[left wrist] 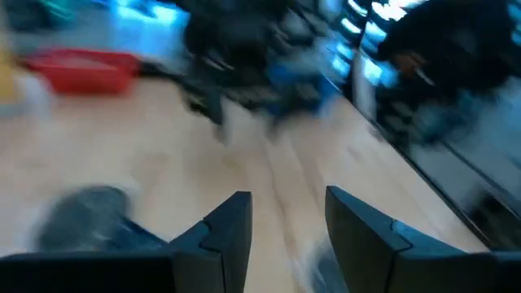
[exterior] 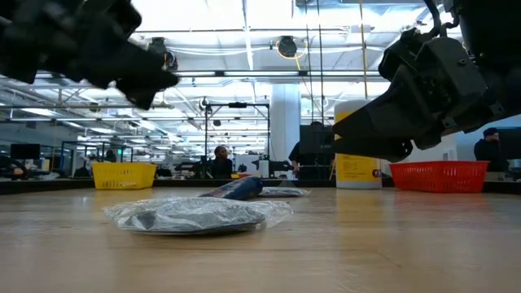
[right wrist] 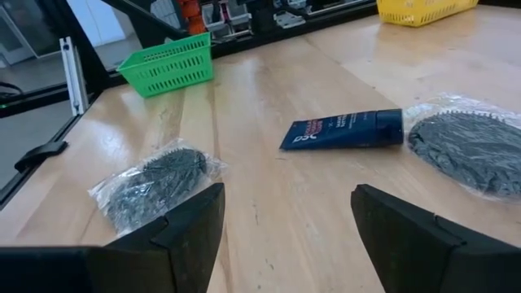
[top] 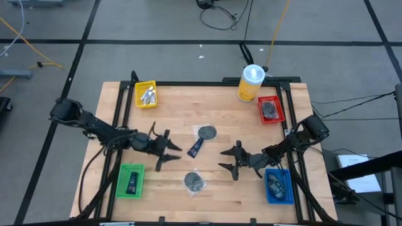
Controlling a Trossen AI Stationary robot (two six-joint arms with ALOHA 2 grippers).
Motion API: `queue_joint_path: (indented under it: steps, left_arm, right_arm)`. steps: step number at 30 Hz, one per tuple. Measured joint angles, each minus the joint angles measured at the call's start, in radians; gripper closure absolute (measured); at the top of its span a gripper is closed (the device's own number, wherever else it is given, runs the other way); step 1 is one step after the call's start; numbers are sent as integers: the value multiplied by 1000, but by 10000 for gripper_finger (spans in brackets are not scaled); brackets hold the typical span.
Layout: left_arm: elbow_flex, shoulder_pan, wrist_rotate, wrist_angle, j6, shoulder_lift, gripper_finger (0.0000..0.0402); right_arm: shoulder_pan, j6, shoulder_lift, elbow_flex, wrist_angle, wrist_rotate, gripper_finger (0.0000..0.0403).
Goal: Pick & Place Travel size toiletries
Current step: Put the dark blue shave cream into the green bin
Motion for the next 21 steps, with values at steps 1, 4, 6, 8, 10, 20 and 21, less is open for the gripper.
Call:
queue_joint_path:
  steps: [1, 4, 6, 8, 10, 20, 21]
  left_arm:
    - [7, 0, -58, 16, -21, 11, 250]
    - [44, -1, -177, -24, -34, 62, 248]
    - [83, -4, -205, -53, 0, 105, 238]
    - [134, -4, -217, -92, 25, 159, 217]
    - [194, -4, -252, -150, 45, 216, 187]
    - [493, 1, -558, -522, -165, 459, 65]
    - [508, 4, -557, -530, -207, 477, 63]
  right_arm:
    - [0, 0, 0, 0, 0, 0, 145]
    - [1, 2, 0, 0, 0, 0, 145]
    - [1, 3, 0, 0, 0, 0, 145]
    - [1, 2, 0, 0, 0, 0, 145]
    - [1, 2, 0, 0, -1, 0, 145]
    - [4, 2, 0, 0, -4, 0, 145]
    - [7, 9, 0, 0, -5, 0, 145]
